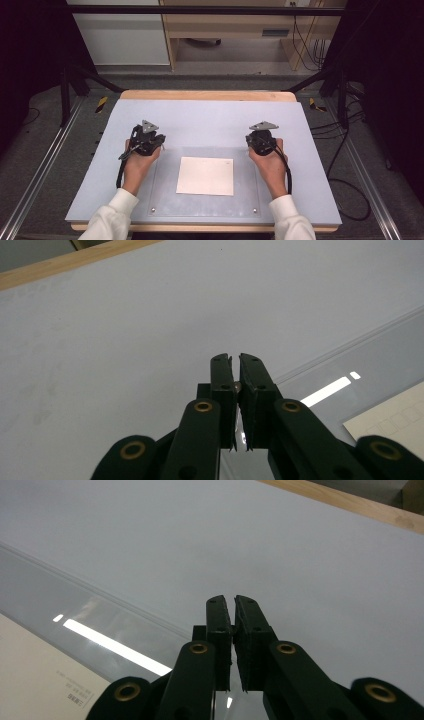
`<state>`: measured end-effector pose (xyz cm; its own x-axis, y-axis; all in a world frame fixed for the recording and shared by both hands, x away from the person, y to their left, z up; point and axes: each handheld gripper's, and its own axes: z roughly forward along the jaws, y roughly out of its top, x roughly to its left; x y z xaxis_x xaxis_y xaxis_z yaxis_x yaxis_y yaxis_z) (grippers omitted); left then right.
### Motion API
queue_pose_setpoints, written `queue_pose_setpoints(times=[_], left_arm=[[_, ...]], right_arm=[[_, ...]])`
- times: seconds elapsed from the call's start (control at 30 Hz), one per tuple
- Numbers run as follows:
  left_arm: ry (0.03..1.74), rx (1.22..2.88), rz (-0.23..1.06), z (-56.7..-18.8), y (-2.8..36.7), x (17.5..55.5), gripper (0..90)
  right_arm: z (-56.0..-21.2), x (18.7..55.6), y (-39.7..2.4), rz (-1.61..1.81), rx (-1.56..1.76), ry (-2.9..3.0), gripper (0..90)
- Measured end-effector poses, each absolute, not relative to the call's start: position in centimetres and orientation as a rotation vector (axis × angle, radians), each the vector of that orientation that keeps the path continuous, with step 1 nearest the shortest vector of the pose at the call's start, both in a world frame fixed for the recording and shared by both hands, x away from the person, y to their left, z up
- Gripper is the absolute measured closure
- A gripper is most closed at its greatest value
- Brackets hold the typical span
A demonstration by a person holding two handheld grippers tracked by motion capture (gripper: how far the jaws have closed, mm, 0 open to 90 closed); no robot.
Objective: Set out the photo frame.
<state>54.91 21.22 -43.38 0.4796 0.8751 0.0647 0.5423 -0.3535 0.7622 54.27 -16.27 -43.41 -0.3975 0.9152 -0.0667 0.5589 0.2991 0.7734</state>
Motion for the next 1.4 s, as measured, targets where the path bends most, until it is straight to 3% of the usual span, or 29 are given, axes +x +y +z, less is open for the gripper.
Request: queue_pose_setpoints(times=[0.27,1.4], left_arm=[[1.154,2.119,0.572,-42.8,21.2,55.9,84.9],[1.177,2.128,0.442,-42.8,21.8,57.7,85.1]], right_arm=[[-43.0,55.1,-16.5,0.916,1.341,2.114,86.3],[-42.3,56.9,-16.3,0.856,1.404,2.182,86.2]])
